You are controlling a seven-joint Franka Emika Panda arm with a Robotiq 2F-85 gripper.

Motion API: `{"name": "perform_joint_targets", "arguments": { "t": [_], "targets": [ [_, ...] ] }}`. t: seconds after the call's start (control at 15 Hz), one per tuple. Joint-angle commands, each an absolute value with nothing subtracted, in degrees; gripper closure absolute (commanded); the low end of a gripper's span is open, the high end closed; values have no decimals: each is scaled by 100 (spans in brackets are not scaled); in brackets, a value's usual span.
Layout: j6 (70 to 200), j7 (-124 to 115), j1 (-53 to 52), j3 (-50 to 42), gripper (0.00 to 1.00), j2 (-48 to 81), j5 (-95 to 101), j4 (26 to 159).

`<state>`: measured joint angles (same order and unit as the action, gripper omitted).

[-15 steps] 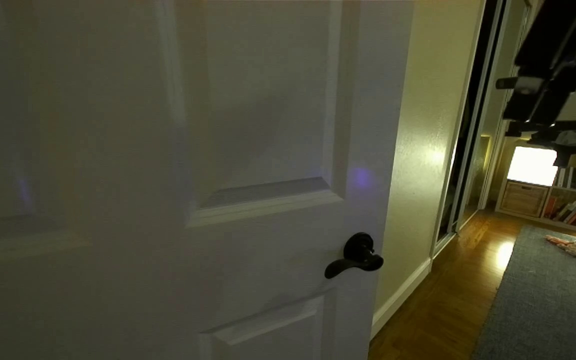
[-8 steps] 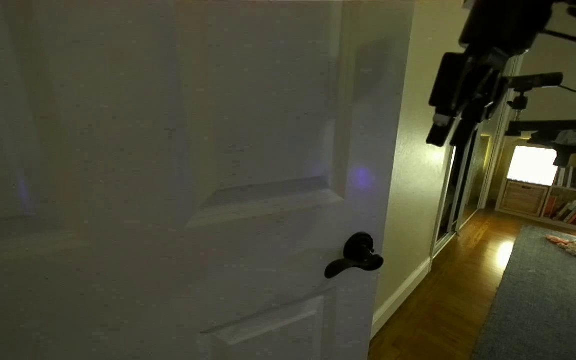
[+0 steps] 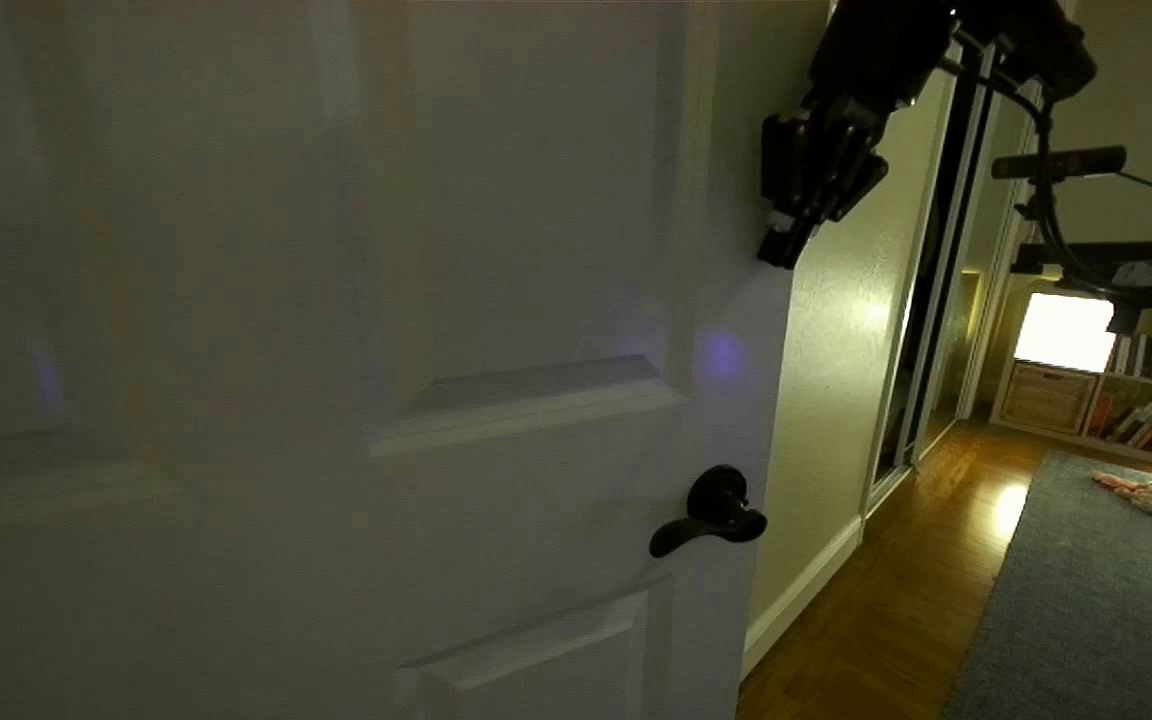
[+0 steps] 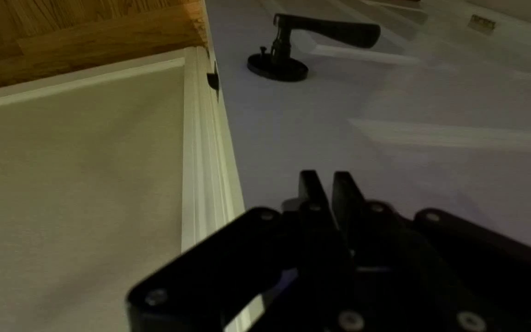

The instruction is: Close the door

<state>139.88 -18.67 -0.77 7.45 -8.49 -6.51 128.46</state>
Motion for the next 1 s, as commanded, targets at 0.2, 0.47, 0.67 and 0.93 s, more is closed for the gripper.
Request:
{"name": "perform_joint_targets", "arguments": {
  "t": [0.2, 0.47, 0.67, 0.93],
  "targets": [
    [14315, -1990, -108, 677, 92, -486, -234, 12386],
    [14251, -1868, -123, 600, 92, 23, -41, 11827],
    [14156, -1787, -160, 518, 93, 521, 43, 11308],
    [14128, -1668, -242, 438, 93, 1152, 152, 10642]
  ]
}}
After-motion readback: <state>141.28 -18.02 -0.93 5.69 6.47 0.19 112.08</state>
